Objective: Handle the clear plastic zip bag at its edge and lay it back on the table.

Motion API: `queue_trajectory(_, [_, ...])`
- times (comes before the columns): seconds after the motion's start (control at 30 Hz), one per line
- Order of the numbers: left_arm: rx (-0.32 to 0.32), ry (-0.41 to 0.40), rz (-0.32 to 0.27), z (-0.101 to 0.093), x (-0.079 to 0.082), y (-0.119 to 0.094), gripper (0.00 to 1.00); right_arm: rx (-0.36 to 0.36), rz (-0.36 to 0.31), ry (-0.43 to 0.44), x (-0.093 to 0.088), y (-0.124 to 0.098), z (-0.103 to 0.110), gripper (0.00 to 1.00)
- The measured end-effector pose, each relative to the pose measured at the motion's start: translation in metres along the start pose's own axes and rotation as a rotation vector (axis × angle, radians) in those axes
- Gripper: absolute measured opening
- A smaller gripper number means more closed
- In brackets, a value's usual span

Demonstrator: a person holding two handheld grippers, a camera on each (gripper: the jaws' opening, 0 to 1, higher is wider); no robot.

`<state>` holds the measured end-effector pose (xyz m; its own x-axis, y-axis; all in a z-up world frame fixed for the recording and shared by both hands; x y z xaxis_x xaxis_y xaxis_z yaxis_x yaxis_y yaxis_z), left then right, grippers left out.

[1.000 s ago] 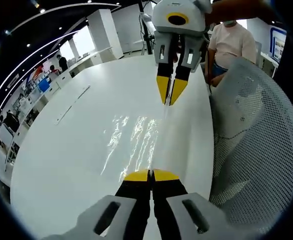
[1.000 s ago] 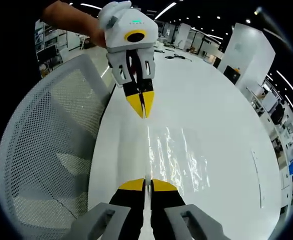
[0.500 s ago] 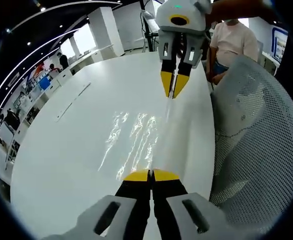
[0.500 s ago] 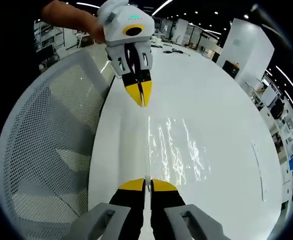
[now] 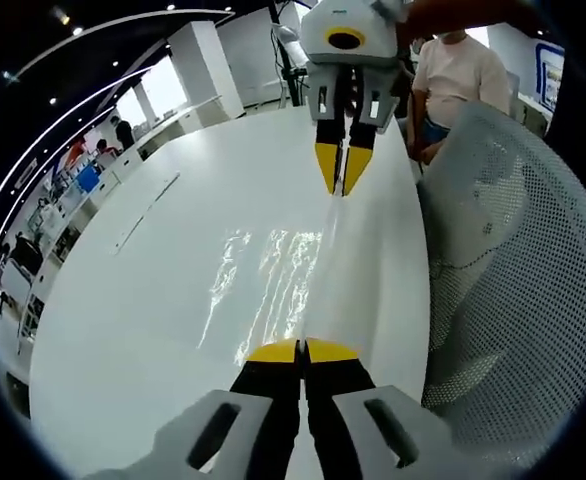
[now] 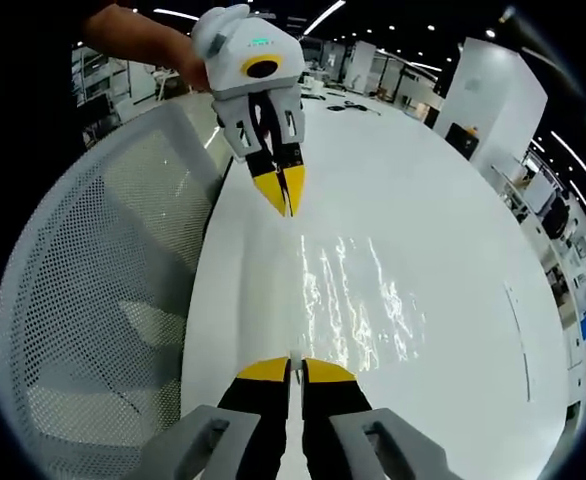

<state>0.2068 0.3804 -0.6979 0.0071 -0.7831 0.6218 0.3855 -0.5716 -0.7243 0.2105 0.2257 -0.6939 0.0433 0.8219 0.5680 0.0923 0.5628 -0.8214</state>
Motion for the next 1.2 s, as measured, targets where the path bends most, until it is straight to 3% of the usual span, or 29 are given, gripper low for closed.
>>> queue_trajectory(0.2, [0.008,0.028,-0.001,0.000,-0.001,0.000,0.00,0.023,-0.013,0.011,0.003,0.001,0.005,0.06])
queue_trajectory(0.6, [0.022,0.101,0.002,0.000,0.000,0.002,0.00,0.008,-0.125,0.035,0.039,-0.003,0.003,0.09])
queue_trajectory(0.87, [0.031,0.115,-0.009,0.001,0.004,0.003,0.00,0.004,-0.136,0.057,0.047,0.002,-0.006,0.08])
queue_trajectory(1.2, [0.039,0.127,-0.029,0.002,0.008,0.002,0.00,0.031,-0.108,0.086,0.044,0.013,-0.007,0.07])
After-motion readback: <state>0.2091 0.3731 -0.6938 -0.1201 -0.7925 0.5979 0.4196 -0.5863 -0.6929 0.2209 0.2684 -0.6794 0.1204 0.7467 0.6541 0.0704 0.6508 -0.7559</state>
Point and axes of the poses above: the point that each gripper's makers call its tool centre point, and the gripper's own axes: y roughly forward along the fingers, z roughly to its left, x roughly out of its top, the point moved 3 cm from there along -y, roughly backward along the fingers, and after that the axes turned 8 degrees about y, right-handed, at the moved point
